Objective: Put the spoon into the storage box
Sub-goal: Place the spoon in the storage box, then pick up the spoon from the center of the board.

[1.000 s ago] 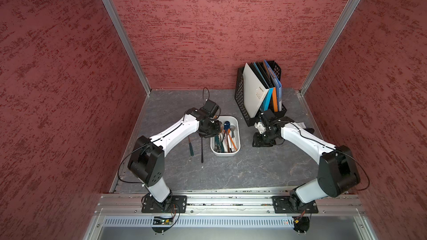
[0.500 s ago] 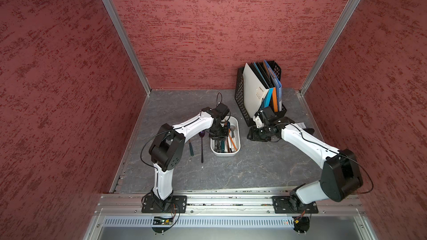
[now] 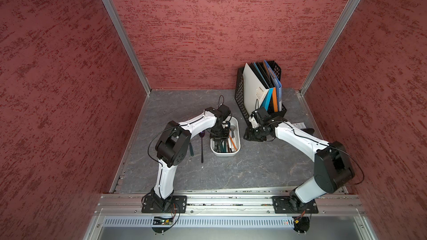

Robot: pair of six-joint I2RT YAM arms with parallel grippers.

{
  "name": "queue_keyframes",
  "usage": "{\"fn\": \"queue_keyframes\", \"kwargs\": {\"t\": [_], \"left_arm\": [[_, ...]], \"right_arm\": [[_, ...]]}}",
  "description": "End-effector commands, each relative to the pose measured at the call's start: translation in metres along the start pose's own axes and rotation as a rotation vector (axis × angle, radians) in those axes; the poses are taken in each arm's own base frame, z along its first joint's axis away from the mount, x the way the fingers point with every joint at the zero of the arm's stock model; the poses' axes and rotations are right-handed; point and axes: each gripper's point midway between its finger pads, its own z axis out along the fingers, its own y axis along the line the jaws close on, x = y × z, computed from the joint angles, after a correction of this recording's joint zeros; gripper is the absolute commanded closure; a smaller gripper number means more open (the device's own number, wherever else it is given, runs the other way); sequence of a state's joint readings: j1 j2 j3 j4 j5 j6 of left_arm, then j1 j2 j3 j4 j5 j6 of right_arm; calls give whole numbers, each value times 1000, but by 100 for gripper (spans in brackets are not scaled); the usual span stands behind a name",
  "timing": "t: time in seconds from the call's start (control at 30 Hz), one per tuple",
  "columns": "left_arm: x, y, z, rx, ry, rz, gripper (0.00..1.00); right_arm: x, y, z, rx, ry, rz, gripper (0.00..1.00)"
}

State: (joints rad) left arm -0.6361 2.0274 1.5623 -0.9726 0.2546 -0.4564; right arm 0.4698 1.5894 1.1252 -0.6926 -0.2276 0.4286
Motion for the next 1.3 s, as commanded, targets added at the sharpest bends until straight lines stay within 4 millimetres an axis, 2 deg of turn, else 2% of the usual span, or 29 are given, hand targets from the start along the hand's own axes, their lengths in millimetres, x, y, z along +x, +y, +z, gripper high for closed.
{"fn": "queue_keyframes", "kwargs": {"t": [0.0,0.13,0.23,0.37,0.47,0.63,0.77,0.93,1.27], "left_arm": [[-2,-4,-17,11,-43,5,56],[1,3,-39,16,-90,-26,53],[5,19,-66,20,-147,-72,53],[17,58,-101,27,-212,-168,51],[32,94,-109,20,-222,-254,49],[52,143,-95,-14,-181,-365,49],[54,163,-77,-39,-148,-409,49],[56,178,-55,-86,-88,-449,48],[49,188,-25,-119,-36,-451,51]], "right_arm": [[-15,11,-3,-14,-44,-37,52],[-16,12,-1,-11,-32,-49,52],[-16,13,2,-8,-28,-63,52],[-17,16,8,-15,-25,-75,52],[-19,19,13,-24,-24,-85,52],[-23,30,23,-41,-3,-113,52],[-27,38,30,-34,15,-148,51],[-27,40,36,-21,35,-169,51],[-28,39,47,-17,52,-173,51]]}}
